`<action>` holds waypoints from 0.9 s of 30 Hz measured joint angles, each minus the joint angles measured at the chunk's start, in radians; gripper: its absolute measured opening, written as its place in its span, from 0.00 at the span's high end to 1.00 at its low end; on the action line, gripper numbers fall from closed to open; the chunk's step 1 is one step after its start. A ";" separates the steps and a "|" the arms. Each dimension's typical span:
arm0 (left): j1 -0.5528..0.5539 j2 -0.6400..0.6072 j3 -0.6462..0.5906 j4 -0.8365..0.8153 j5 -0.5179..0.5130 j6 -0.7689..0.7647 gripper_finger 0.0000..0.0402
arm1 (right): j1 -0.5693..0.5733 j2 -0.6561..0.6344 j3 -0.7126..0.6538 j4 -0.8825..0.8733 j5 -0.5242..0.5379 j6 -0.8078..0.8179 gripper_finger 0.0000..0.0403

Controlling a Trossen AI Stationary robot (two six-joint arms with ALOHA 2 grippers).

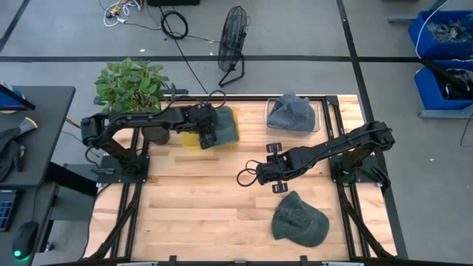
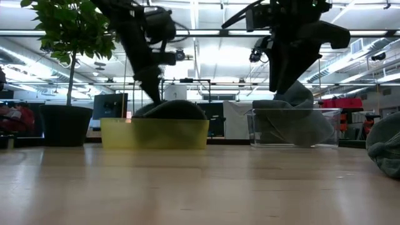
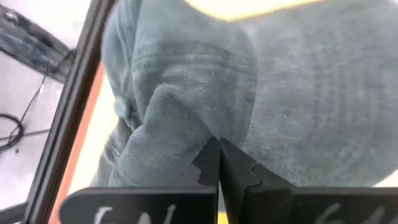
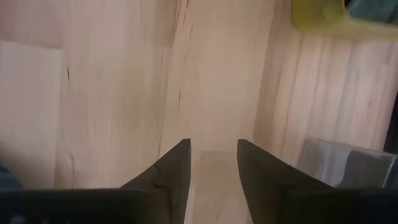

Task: Pick & Place hat
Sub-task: Put the left black cap into the yellow bin

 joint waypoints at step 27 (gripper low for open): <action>-0.085 -0.009 0.233 -0.302 -0.314 -0.700 0.99 | 0.000 0.000 0.000 0.090 0.000 -0.050 0.67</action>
